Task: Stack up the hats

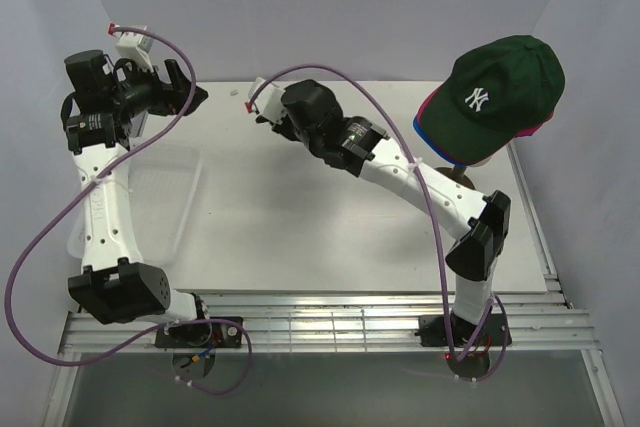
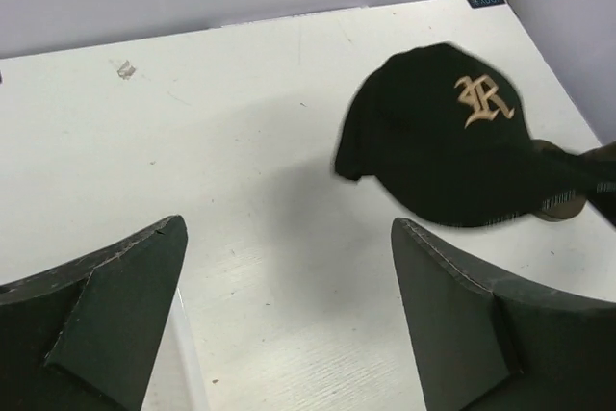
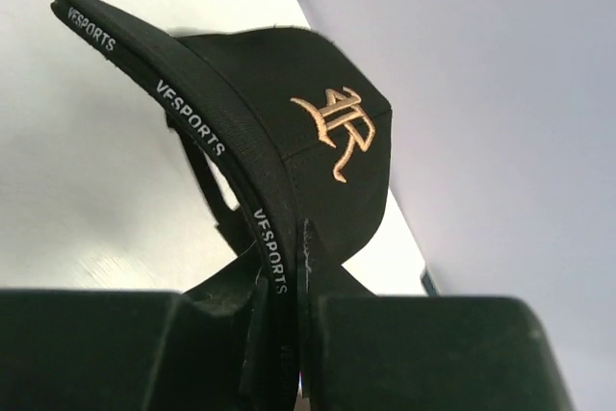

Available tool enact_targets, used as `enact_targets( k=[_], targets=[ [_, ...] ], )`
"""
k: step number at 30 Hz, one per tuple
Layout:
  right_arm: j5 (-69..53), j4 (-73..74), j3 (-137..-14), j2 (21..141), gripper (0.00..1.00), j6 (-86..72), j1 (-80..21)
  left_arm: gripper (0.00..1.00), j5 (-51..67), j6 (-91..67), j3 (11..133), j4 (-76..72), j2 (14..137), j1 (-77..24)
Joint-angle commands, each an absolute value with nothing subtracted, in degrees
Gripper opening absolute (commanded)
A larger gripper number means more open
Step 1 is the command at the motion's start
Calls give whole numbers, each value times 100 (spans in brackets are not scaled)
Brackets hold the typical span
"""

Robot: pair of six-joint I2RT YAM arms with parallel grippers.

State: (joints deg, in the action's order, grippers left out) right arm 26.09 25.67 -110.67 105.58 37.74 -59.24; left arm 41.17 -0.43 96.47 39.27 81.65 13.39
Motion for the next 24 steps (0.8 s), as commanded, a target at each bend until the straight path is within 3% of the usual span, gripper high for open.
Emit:
enact_targets(
  k=[1, 4, 6, 9, 10, 13, 17, 24],
  targets=[
    [3752, 3997, -11793, 10818, 8, 2549, -5872, 98, 3937, 185, 9774, 3964, 7840, 1362],
    [3594, 3843, -12138, 10593, 8, 2259, -5757, 98, 3982, 167, 9677, 3964, 7840, 1362],
    [4287, 3220, -11780, 10329, 8, 2512, -5809, 98, 3990, 176, 9607, 3964, 7831, 1362],
    [5017, 974, -11085, 9600, 8, 3889, -5941, 98, 4051, 167, 9502, 3929, 7796, 1362],
    [5132, -304, -10761, 9354, 8, 4912, -5968, 98, 4060, 167, 9484, 3911, 7787, 1362],
    [5553, -1683, -10984, 9447, 8, 6594, -5951, 98, 4096, 158, 9440, 3894, 7787, 1362],
    [5443, -5411, -10856, 9721, 8, 11061, -5801, 98, 4210, 79, 9343, 3832, 7761, 1362],
    [5001, -6013, -10082, 8896, 8, 12278, -5214, 98, 4447, 44, 9150, 3762, 7673, 1362]
  ],
)
